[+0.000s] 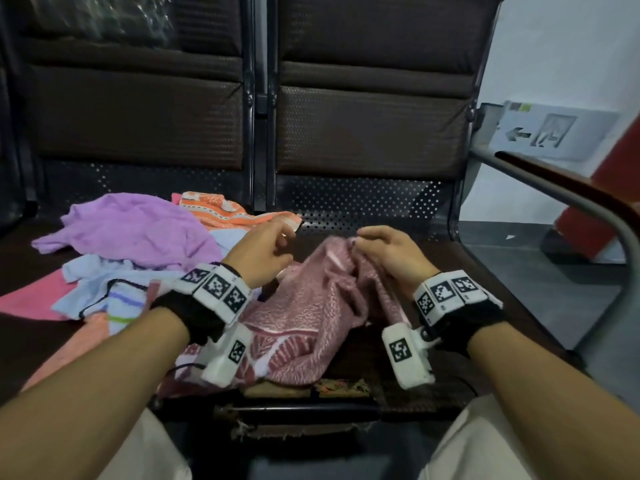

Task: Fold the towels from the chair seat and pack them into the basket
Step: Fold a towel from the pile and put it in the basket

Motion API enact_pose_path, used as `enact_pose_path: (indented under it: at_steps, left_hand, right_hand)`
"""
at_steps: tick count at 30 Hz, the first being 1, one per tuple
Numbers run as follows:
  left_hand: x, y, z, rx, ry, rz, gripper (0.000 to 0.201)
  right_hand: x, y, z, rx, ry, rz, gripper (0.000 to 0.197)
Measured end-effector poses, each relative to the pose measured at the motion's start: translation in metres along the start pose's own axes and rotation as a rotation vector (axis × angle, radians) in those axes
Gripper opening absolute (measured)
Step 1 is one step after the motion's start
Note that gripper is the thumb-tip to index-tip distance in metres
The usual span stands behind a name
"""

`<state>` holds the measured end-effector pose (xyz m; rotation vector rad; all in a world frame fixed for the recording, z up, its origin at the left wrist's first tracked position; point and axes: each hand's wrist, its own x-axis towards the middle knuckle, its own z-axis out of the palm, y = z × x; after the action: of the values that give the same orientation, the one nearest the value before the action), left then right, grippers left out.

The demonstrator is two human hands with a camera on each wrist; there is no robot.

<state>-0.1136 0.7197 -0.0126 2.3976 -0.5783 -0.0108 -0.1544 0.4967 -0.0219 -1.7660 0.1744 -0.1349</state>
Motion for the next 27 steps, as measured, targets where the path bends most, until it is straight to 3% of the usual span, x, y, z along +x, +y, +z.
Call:
enact_pose_path:
  at_steps: [2, 4, 8, 12, 13, 16, 18, 22, 24, 27]
  left_hand:
    - [-0.004, -0.001, 0.002, 0.016, -0.017, 0.042, 0.015]
    - [-0.009, 0.002, 0.008, -0.044, -0.134, 0.043, 0.003]
    - [-0.016, 0.006, 0.035, 0.123, -0.371, 0.162, 0.01]
    - [-0.018, 0.001, 0.057, 0.25, -0.421, 0.159, 0.021]
    - [-0.019, 0.0, 0.061, 0.279, -0.413, 0.146, 0.028]
    - [-0.022, -0.002, 0.07, 0.438, -0.421, 0.128, 0.054]
    - [-0.023, -0.003, 0.073, 0.496, -0.421, 0.13, 0.056]
    - [-0.018, -0.001, 0.064, 0.276, -0.463, 0.198, 0.019]
    - [-0.02, -0.002, 0.058, 0.226, -0.512, 0.249, 0.014]
    - [-0.027, -0.002, 0.055, 0.358, -0.533, 0.283, 0.018]
  right_hand:
    - [0.004, 0.011, -0.007, -0.122, -0.064, 0.051, 0.035]
    - [0.006, 0.018, -0.014, -0.201, -0.116, 0.114, 0.046]
    - [0.004, 0.021, -0.024, -0.463, -0.172, 0.138, 0.032]
    - [-0.009, 0.012, -0.029, -0.743, -0.373, 0.16, 0.065]
    - [-0.013, 0.012, -0.029, -0.817, -0.443, 0.174, 0.063]
    - [-0.022, 0.014, -0.031, -1.082, -0.553, 0.154, 0.031]
    - [-0.024, 0.012, -0.034, -1.093, -0.498, 0.076, 0.017]
    - [-0.023, 0.003, -0.037, -0.73, -0.179, -0.073, 0.003]
    - [-0.023, 0.001, -0.034, -0.642, -0.109, -0.112, 0.012]
    - [-0.02, 0.003, -0.02, -0.672, -0.208, -0.151, 0.032]
